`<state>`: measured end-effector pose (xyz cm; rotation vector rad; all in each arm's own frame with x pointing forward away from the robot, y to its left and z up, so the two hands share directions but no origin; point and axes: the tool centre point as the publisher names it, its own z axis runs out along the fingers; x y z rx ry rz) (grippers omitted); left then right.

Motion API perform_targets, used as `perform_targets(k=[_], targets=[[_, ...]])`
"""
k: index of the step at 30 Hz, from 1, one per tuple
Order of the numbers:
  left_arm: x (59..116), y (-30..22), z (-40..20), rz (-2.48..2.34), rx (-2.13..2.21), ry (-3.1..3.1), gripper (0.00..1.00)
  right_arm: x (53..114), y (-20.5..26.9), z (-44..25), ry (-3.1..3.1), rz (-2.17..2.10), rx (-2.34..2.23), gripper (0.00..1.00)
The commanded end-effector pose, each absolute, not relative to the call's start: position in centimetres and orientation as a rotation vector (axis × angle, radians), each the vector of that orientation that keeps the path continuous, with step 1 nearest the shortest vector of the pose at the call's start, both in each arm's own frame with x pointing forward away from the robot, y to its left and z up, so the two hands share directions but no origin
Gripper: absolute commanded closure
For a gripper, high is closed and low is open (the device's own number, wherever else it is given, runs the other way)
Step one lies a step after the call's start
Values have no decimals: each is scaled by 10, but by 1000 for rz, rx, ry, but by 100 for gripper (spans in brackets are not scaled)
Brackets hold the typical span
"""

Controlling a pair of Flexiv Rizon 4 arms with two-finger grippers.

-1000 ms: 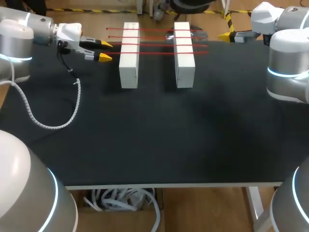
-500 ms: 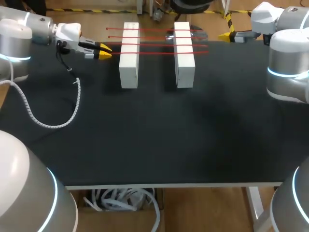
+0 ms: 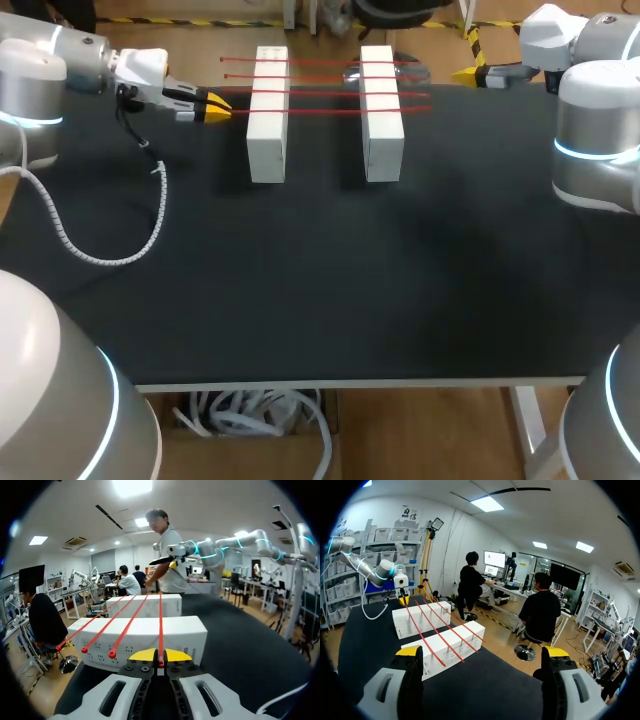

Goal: Grab the tape and strap the tape.

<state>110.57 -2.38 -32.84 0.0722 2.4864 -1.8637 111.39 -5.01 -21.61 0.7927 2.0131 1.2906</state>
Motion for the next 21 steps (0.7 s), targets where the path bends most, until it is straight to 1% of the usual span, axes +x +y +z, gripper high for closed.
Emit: perform_targets(k=[1, 10, 13, 21], targets=[[1106, -23, -326, -1875, 71, 2493, 100, 1114, -50, -216, 2013, 1291, 793, 0], [1105, -27, -305, -1929, -84, 2417, 100, 1114, -50, -216, 2013, 1291, 793, 0], [1104, -30, -292, -1971, -176, 2364, 100, 1114, -50, -216, 2013, 1291, 793, 0], [1097, -44, -253, -2037, -242, 2245, 100, 1114, -50, -216, 2013, 1291, 793, 0]])
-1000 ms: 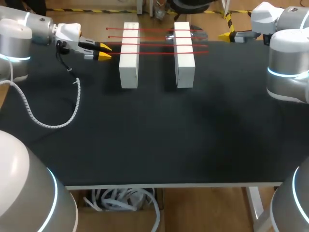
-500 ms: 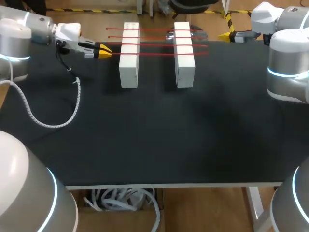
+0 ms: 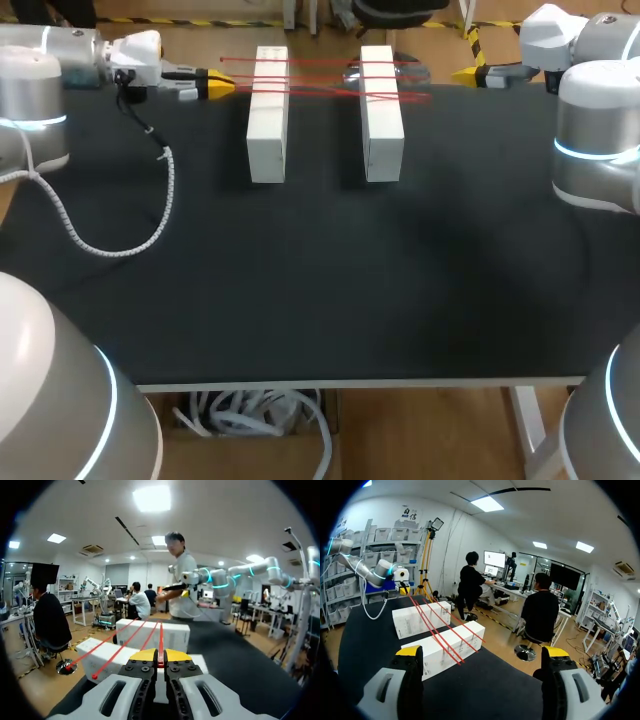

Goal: Grab the tape and strap the tape.

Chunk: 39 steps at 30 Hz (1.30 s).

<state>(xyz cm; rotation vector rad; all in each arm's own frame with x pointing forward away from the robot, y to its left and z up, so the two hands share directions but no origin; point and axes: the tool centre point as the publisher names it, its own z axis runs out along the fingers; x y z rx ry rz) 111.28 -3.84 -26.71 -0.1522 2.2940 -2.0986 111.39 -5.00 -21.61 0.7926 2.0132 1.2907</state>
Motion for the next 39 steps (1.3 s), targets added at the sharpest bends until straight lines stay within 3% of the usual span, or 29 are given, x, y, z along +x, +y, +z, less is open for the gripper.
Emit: perform_targets(k=[1, 20, 39], targets=[[1096, -46, -249, -2039, -232, 2235, 100, 1114, -50, -216, 2013, 1291, 793, 0], [1068, -79, -174, -2246, -114, 2162, 100, 1114, -50, -216, 2013, 1291, 793, 0], [1090, -110, -115, -2444, -360, 2011, 100, 1114, -50, -216, 2013, 1291, 793, 0]])
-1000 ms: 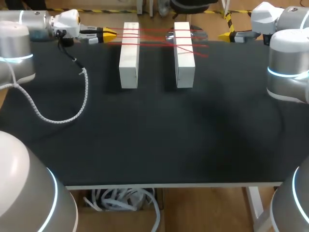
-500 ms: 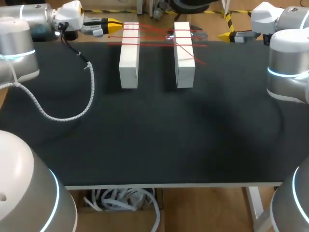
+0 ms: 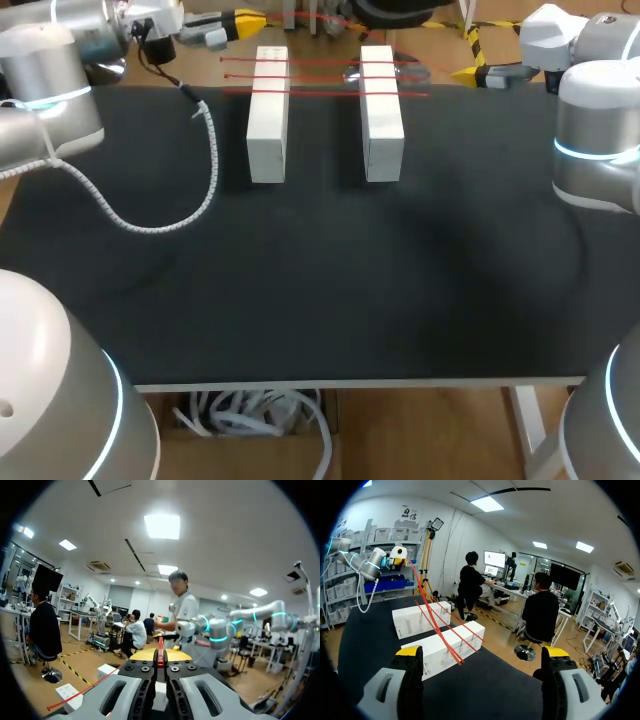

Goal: Grab the tape and strap the tape.

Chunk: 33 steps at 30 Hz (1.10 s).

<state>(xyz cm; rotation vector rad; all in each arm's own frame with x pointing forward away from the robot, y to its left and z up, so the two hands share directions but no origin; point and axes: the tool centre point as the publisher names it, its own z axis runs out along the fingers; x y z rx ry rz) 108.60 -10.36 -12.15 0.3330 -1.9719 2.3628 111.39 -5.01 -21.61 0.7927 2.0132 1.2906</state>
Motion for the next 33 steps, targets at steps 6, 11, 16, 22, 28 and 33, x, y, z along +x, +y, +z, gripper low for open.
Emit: perform_targets(k=[6, 11, 16, 22, 28, 33], targets=[[1099, -116, -100, 2436, 354, -1902, 100, 1114, -50, -216, 2013, 1291, 793, 0], [1104, -119, -91, 2479, 331, -1866, 100, 1114, -50, -216, 2013, 1291, 793, 0], [1104, -120, -83, 2520, 267, -1825, 100, 1114, -50, -216, 2013, 1291, 793, 0], [1102, -123, -77, 2552, 210, -1801, 100, 1114, -50, -216, 2013, 1291, 793, 0], [1101, -124, -76, 2575, 170, -1806, 100, 1114, -50, -216, 2013, 1291, 793, 0], [1101, -125, -76, 2586, 154, -1812, 100, 1114, -50, -216, 2013, 1291, 793, 0]])
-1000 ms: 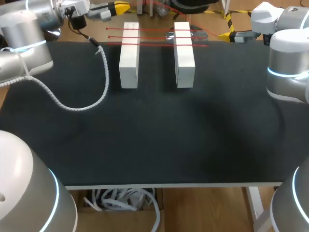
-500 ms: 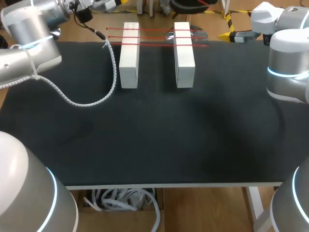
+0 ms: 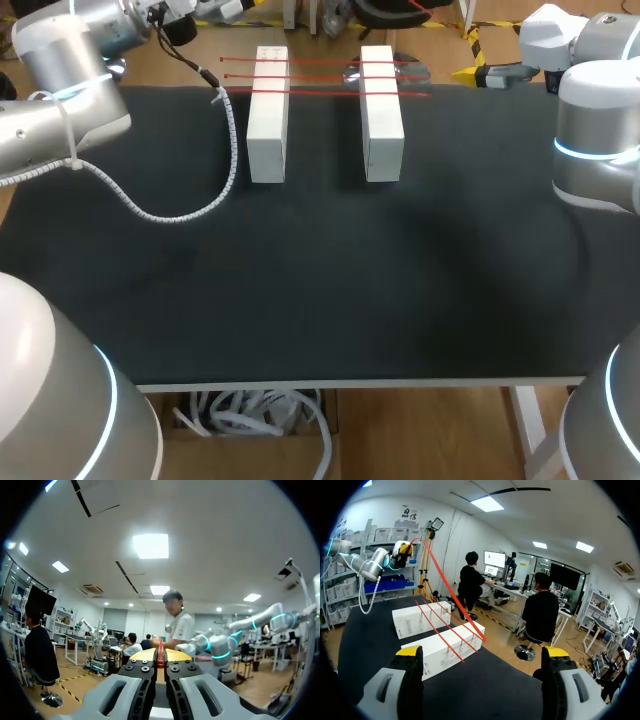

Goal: Grab the tape and strap the tape.

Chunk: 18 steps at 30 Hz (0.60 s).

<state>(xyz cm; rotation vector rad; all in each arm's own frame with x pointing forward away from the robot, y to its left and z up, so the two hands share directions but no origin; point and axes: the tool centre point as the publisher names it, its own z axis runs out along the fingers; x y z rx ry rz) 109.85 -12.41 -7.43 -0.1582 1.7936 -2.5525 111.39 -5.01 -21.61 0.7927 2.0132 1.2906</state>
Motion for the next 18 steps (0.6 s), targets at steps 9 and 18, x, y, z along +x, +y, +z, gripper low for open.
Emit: perform_targets(k=[9, 18], targets=[[1101, -125, -75, -2532, -141, 1785, 100, 1114, -50, -216, 2013, 1291, 793, 0], [1101, -125, -75, -2532, -141, 1785, 100, 1114, -50, -216, 2013, 1291, 793, 0]])
